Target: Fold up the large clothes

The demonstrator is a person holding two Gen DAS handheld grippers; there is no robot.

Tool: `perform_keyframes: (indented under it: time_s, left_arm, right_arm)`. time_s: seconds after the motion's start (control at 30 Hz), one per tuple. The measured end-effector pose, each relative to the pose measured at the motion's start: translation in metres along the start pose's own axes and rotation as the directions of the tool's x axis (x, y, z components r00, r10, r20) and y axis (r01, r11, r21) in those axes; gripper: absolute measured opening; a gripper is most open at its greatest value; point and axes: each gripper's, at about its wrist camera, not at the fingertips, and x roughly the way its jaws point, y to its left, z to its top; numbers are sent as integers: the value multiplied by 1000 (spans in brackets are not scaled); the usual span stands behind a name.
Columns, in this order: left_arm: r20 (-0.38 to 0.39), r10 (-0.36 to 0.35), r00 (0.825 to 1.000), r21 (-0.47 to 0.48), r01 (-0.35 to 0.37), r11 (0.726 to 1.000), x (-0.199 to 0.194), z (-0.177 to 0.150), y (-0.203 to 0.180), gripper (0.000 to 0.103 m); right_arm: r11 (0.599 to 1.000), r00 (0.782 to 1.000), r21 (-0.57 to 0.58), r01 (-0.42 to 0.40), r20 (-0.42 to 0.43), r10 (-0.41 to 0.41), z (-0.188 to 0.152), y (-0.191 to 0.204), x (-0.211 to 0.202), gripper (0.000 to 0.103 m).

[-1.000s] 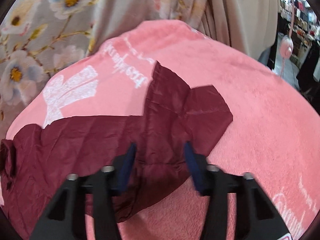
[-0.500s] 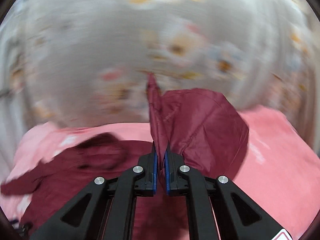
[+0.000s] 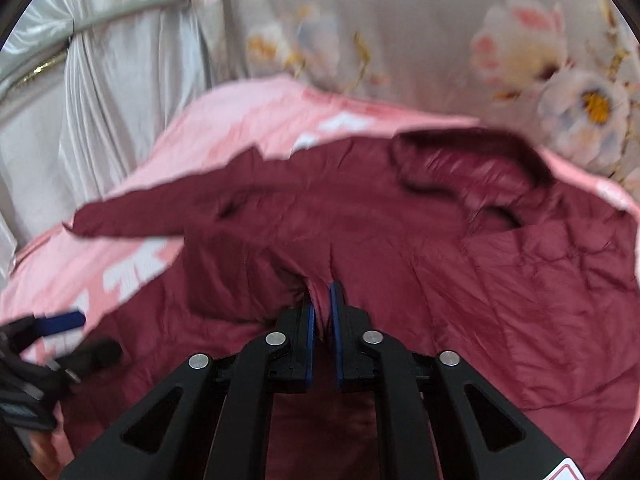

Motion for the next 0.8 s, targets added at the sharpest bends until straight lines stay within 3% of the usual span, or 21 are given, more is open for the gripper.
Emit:
perform_keyframes:
  time_s: [0.07, 0.13, 0.17, 0.2, 0.27, 0.37, 0.5, 0.57, 0.63, 0.67, 0.73, 0.8]
  left_arm:
    - [-18, -68, 998, -24, 67, 997, 8, 8, -1, 98]
    - [-57, -156, 986, -68, 152, 986, 21, 18, -4, 98]
    - [-75, -191, 979, -96, 184, 978, 27, 22, -6, 98]
    - [-92, -228, 969, -129, 216, 968, 34, 25, -6, 98]
    - [-129, -338, 932, -232, 303, 924, 51, 32, -5, 98]
    - [-164, -402, 901, -317, 338, 886, 73, 37, -7, 98]
    - [-231, -412, 882, -352, 319, 880, 101, 35, -14, 98]
    - [-223, -413, 883, -319, 335, 887, 102, 37, -22, 94]
    - [-235, -427, 873, -280, 360, 890, 105, 42, -31, 62]
    - [-252, -406, 878, -251, 346, 904, 109, 45, -38, 54]
    - [-259, -370, 892, -216, 320, 923, 115, 50, -43, 19]
    - [-248, -335, 909, -160, 303, 939, 115, 58, -51, 11]
  right_arm:
    - [1000, 998, 11, -10, -60, 10, -6, 0, 12, 18]
    - [1000, 995, 25, -19, -93, 21, -12, 2, 14, 37]
    - [999, 994, 40, -35, -106, 39, -15, 1, 10, 55]
    - [998, 993, 49, -46, -104, 50, -17, 0, 4, 66]
    - [996, 993, 50, -75, -83, 79, -23, 2, -11, 68]
    - [994, 995, 73, -83, -56, 87, -32, -11, -38, 68]
    - [975, 999, 219, -21, -26, 27, -43, -71, -69, 68]
    - [939, 998, 338, 65, -21, -61, -51, -115, -82, 68]
    - [861, 989, 488, 144, -35, -145, -60, -166, -90, 68]
    - [826, 988, 544, 148, -36, -153, -63, -184, -91, 67]
    - [735, 984, 660, 157, -46, -169, -70, -227, -87, 62]
    - [682, 980, 709, 179, -72, -183, -72, -254, -77, 54]
